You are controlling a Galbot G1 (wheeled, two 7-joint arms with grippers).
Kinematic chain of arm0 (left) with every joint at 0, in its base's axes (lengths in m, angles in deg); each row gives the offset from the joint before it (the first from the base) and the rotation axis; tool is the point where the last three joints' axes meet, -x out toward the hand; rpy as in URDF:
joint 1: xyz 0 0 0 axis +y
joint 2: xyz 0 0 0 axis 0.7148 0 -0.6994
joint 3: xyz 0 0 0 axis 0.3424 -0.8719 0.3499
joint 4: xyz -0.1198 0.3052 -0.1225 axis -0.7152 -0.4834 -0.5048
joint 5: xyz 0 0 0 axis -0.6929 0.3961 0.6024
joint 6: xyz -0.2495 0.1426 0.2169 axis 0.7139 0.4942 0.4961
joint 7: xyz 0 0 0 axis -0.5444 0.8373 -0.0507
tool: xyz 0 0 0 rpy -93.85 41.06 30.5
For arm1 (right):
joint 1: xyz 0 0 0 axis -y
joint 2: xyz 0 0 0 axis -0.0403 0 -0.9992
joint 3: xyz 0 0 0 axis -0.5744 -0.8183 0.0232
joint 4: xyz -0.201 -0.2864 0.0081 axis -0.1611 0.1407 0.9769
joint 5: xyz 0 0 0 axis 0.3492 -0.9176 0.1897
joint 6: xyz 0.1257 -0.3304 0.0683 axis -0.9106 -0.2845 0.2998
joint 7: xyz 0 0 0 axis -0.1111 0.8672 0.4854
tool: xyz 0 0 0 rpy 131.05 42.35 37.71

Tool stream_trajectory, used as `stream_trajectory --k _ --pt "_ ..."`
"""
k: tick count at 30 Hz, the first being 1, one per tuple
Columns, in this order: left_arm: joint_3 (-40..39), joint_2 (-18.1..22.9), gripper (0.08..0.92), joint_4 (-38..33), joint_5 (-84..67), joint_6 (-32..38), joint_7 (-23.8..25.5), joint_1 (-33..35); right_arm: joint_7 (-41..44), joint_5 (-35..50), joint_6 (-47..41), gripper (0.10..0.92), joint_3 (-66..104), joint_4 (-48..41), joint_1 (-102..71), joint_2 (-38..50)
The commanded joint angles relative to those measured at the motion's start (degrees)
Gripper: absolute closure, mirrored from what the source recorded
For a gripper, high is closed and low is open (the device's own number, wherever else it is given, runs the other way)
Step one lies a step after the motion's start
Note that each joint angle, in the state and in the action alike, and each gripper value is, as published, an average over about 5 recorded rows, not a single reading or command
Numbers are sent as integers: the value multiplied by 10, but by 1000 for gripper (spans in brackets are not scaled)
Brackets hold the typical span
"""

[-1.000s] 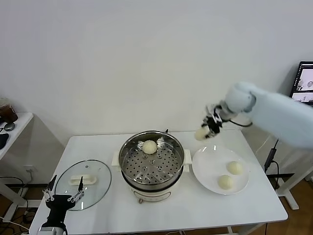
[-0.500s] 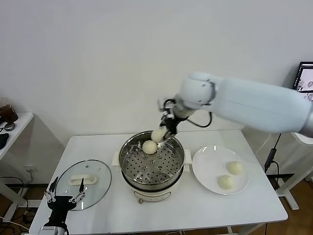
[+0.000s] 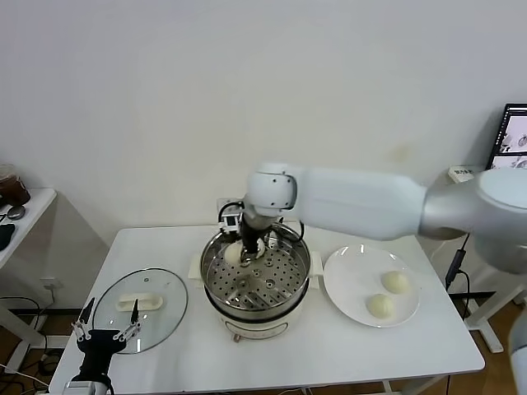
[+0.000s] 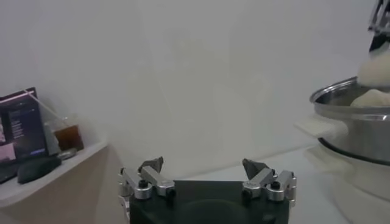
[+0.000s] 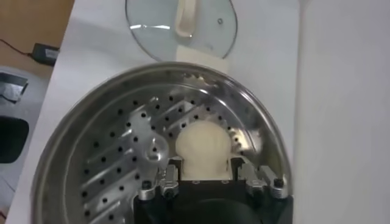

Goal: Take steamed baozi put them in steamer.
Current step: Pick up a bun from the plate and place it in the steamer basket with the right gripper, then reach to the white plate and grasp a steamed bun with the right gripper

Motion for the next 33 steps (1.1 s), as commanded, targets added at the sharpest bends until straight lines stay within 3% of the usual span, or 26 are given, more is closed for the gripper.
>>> stream_trajectory --k 1,11,18,23,27,33 --pt "1 1 177 -1 0 0 0 0 -10 -24 -12 533 0 -47 -44 -46" --pt "-1 3 177 -4 0 0 0 2 -5 -21 -12 503 12 -53 -56 -49" --pt "-1 2 177 -6 0 -1 1 2 41 -19 -11 313 23 -9 -18 -3" --pt "-5 -1 177 -10 1 -7 3 -4 111 -34 7 212 29 67 50 83" --pt "-9 -4 177 -11 2 -12 4 -10 182 -84 57 203 14 134 105 189" --pt "-16 -8 177 -13 3 -16 6 -16 283 -224 186 203 12 205 122 366"
